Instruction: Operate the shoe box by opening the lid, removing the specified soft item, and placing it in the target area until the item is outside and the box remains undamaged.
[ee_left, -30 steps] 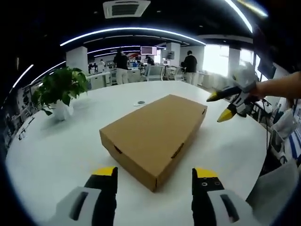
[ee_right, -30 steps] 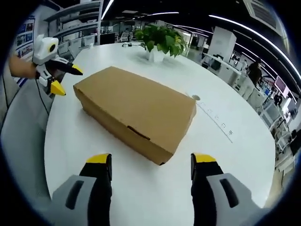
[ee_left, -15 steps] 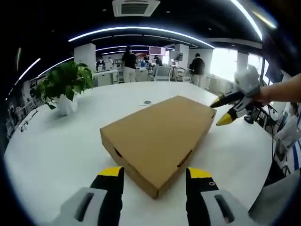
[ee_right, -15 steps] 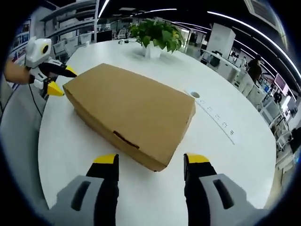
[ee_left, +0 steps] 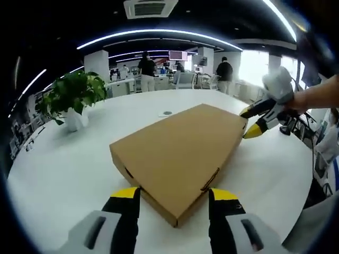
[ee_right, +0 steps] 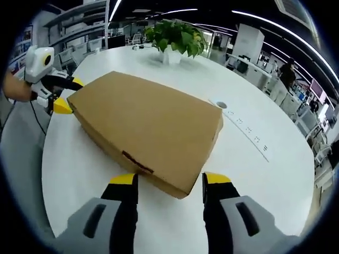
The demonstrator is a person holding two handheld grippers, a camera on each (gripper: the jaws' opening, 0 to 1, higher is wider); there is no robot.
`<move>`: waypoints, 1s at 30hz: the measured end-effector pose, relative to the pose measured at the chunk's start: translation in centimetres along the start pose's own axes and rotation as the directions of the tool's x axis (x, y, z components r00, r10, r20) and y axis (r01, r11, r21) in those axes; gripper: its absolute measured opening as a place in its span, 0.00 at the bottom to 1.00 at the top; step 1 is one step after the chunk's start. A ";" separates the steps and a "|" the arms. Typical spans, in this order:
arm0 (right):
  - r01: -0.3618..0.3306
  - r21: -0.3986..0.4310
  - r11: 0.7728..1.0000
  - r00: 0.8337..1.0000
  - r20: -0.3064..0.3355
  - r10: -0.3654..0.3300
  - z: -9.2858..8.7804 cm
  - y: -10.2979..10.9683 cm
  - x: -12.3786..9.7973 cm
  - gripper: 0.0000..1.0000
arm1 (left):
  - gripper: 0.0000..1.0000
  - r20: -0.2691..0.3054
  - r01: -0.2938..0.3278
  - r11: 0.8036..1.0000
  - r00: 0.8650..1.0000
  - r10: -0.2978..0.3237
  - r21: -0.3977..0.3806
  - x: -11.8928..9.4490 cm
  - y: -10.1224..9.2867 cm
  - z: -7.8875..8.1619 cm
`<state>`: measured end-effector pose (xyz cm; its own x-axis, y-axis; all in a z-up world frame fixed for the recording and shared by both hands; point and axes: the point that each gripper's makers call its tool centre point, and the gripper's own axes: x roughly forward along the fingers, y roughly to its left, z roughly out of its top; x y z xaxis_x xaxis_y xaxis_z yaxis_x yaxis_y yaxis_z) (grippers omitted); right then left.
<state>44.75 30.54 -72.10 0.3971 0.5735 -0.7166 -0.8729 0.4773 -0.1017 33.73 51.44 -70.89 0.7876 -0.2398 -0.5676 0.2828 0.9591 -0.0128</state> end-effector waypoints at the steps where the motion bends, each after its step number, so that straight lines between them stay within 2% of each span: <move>1: -0.006 0.006 1.000 1.000 -0.002 0.006 0.0 0.1 0.1 0.43 | 0.54 -0.005 -0.004 1.000 1.000 0.004 0.006 0.1 0.0 -0.1; 17: 0.000 0.049 0.999 1.000 0.002 -0.001 0.0 0.7 0.3 0.41 | 0.53 -0.029 0.000 1.000 1.000 0.001 0.018 0.2 0.5 -0.1; 30: -0.002 0.108 0.994 1.000 -0.004 0.003 0.5 2.8 0.2 0.40 | 0.52 -0.032 0.053 0.998 0.998 -0.052 0.042 -0.6 2.3 -0.6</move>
<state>42.52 32.32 -72.15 0.3936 0.5724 -0.7193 -0.8383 0.5447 -0.0252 33.57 53.84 -71.07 0.7541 -0.2842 -0.5921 0.3470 0.9378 -0.0082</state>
